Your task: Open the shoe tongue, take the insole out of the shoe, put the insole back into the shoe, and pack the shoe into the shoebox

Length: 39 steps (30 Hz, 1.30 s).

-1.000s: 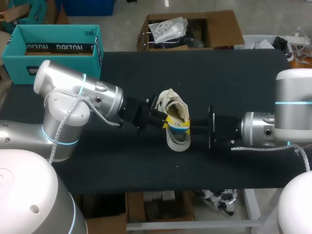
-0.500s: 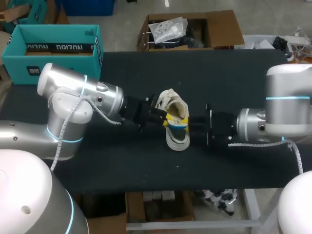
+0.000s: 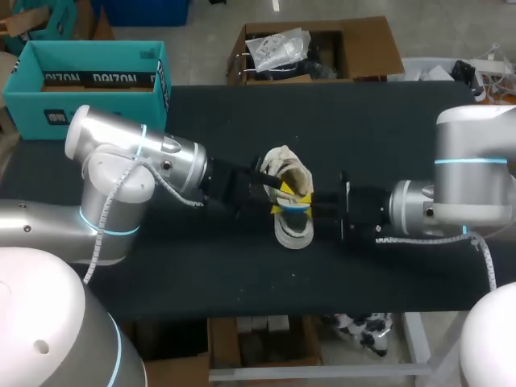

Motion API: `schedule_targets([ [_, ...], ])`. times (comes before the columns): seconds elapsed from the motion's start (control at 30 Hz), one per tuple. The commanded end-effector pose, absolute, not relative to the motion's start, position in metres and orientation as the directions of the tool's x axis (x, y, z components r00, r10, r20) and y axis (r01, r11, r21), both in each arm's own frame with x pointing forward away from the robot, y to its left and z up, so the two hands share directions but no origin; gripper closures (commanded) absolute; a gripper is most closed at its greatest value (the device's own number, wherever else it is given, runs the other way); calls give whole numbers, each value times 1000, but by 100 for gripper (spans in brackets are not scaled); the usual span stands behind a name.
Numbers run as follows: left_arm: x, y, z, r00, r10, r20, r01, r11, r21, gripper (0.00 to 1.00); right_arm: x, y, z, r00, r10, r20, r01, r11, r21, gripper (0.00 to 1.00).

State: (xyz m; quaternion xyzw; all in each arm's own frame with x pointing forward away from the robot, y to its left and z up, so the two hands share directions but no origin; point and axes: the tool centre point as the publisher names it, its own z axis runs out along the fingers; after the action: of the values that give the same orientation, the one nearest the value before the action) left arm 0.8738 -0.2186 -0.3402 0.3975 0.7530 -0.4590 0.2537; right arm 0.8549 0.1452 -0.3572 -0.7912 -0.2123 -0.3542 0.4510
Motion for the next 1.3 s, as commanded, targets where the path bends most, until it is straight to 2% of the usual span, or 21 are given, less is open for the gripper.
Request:
schedule_targets([
  [0.03, 861, -210, -335, -548, 345, -762, 835, 265, -481, 72, 852, 142, -359, 652, 1, 758, 653, -509, -561, 100],
  [0.13, 859, -211, -333, -543, 340, -767, 839, 261, -478, 82, 852, 141, -358, 650, -4, 760, 651, -513, -560, 100],
  [0.23, 857, -214, -334, -542, 339, -769, 840, 257, -478, 100, 852, 140, -358, 649, -7, 761, 649, -517, -558, 100],
  [0.33, 858, -217, -336, -543, 341, -768, 839, 256, -480, 100, 849, 140, -356, 648, -9, 762, 649, -519, -557, 100],
  [0.4, 859, -217, -337, -544, 341, -767, 839, 257, -480, 100, 844, 140, -352, 641, -13, 768, 653, -517, -554, 53],
  [0.47, 859, -218, -337, -543, 342, -767, 839, 257, -480, 100, 837, 140, -346, 629, -11, 777, 663, -515, -544, 36],
  [0.53, 859, -218, -338, -542, 344, -766, 840, 256, -479, 100, 830, 139, -341, 618, -7, 786, 671, -517, -532, 42],
  [0.57, 859, -218, -338, -542, 345, -766, 840, 257, -479, 100, 827, 139, -338, 611, -5, 791, 676, -516, -526, 53],
  [0.67, 859, -219, -338, -542, 346, -766, 840, 257, -478, 100, 820, 139, -332, 597, -4, 802, 690, -507, -517, 60],
  [0.73, 860, -219, -337, -541, 346, -767, 840, 257, -477, 100, 817, 140, -331, 592, 0, 806, 697, -501, -513, 73],
  [0.83, 860, -220, -337, -542, 346, -766, 840, 259, -477, 100, 816, 141, -331, 592, 0, 806, 700, -496, -514, 81],
  [0.9, 861, -221, -338, -543, 345, -766, 839, 260, -477, 100, 817, 142, -332, 594, -1, 804, 702, -488, -519, 100],
  [1.3, 881, -224, -346, -559, 330, -761, 827, 291, -481, 100, 840, 145, -343, 616, 6, 787, 697, -470, -542, 100],
])
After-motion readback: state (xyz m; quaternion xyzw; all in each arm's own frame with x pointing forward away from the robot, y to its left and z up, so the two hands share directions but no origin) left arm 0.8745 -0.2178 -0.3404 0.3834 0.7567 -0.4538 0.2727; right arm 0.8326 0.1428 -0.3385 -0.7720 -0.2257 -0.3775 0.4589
